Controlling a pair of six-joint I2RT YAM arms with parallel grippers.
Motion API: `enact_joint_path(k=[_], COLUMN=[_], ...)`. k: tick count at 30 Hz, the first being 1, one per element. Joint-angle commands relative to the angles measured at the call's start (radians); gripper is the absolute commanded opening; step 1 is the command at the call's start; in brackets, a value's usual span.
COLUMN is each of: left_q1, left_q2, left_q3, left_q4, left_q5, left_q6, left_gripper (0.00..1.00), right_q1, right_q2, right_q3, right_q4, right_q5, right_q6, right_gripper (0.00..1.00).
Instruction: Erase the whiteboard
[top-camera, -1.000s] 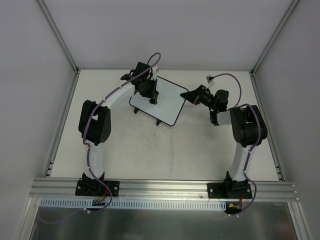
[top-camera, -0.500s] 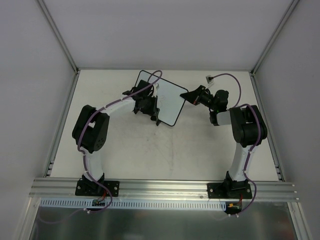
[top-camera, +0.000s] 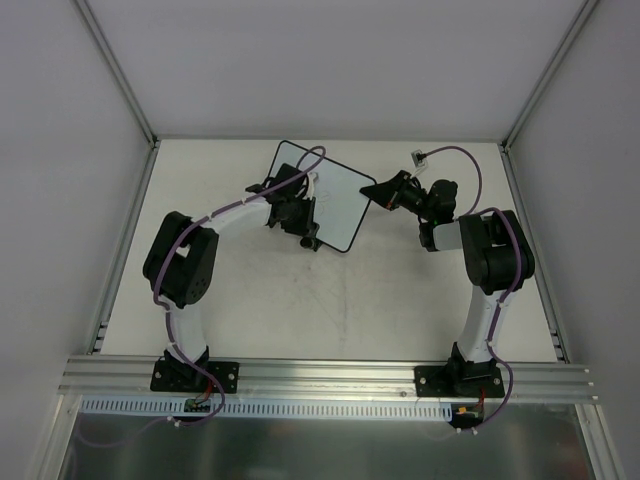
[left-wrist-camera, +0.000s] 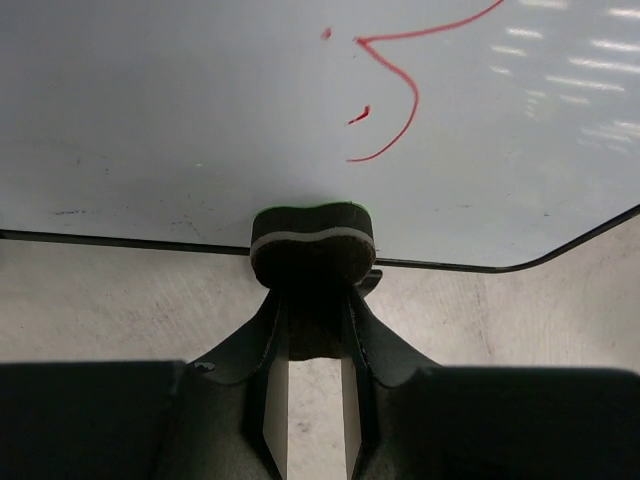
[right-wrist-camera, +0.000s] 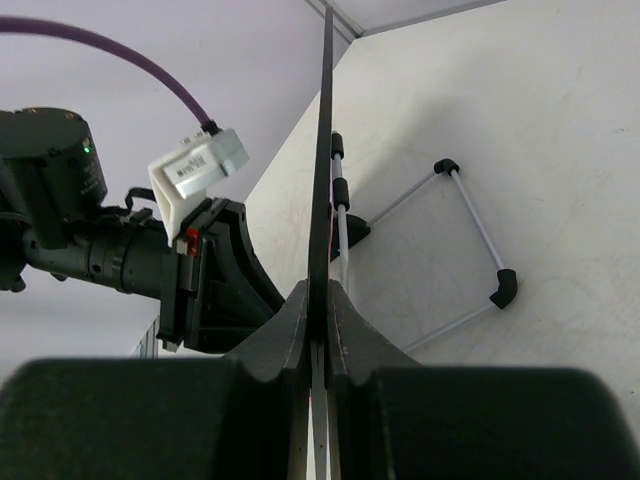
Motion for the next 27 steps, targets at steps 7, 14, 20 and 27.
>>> enact_joint_path(k=[7,14,20,27], left_q1=[0.008,0.061,0.109,0.112], left_q2=[0.084,0.147,0.162,0.176], left_q3=[0.287,0.425,0.479,0.482], left_q4=[-0.032,-0.079,-0.101,-0.110], left_q5=[0.018,0.016,0.007,0.061], left_q6=[0.014,0.014,0.030,0.037], left_gripper=[0.00,0.00,0.00,0.00], right_q1=[0.027,0.028,0.027,0.028], right_q2=[-0.071,-0.072,-0.074,-0.071], right_q3=[0.017,0.013,0.013,0.013], right_q4=[0.247,0.247,0.247,0.247], right_q5=[-0.073,-0.073,-0.074,-0.073], right_q6=[0.032,0.032,0.032,0.032], right_gripper=[0.00,0.00,0.00,0.00])
